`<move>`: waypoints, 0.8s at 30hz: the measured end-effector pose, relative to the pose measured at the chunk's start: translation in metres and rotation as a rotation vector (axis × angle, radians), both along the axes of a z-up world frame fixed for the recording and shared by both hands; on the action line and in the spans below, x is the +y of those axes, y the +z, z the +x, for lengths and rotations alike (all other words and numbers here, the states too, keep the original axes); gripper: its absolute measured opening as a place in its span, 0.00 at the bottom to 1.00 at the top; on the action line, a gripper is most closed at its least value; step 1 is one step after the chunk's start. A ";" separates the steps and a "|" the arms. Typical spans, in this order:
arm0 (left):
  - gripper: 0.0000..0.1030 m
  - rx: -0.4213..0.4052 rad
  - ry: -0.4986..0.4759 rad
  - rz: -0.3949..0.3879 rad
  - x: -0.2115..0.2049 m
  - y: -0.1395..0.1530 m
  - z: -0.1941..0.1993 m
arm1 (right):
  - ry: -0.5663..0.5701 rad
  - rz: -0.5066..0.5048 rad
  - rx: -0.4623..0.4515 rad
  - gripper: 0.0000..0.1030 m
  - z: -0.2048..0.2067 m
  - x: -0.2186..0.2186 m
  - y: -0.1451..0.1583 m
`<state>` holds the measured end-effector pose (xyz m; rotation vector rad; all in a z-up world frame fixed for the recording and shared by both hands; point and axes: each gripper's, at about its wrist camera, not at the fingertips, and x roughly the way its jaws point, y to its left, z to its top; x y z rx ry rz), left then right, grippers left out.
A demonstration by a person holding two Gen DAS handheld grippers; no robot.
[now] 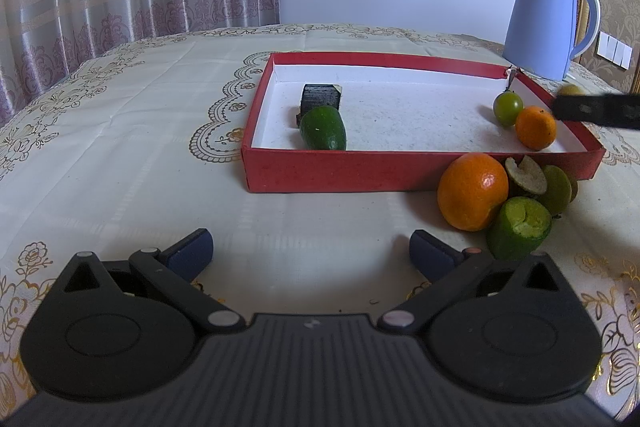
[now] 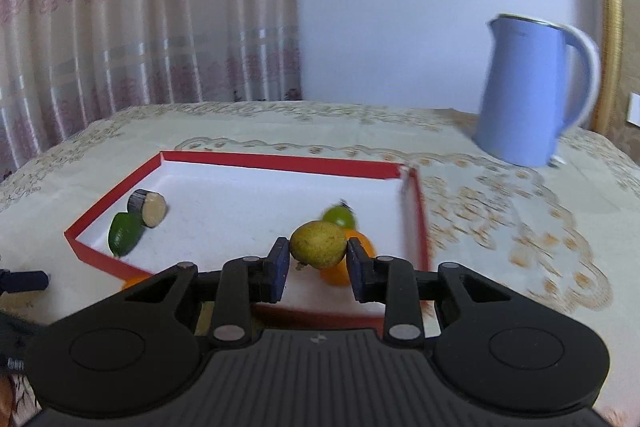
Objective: Organize fruits
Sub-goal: 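Carry the yellow fruit into the tray and open the right gripper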
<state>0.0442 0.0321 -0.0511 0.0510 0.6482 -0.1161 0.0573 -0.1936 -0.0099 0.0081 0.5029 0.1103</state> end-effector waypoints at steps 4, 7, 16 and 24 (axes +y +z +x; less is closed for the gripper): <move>1.00 0.000 0.000 0.000 0.000 0.000 0.000 | 0.053 -0.009 0.030 0.29 0.025 0.015 -0.002; 1.00 0.000 0.000 0.000 0.000 0.000 0.000 | 0.086 -0.032 0.046 0.29 0.039 0.027 -0.005; 1.00 0.000 0.000 0.000 0.000 0.000 0.000 | 0.059 -0.077 0.150 0.29 0.067 0.038 -0.028; 1.00 0.000 0.000 0.000 0.000 0.000 0.000 | 0.057 -0.059 0.149 0.39 0.061 0.034 -0.030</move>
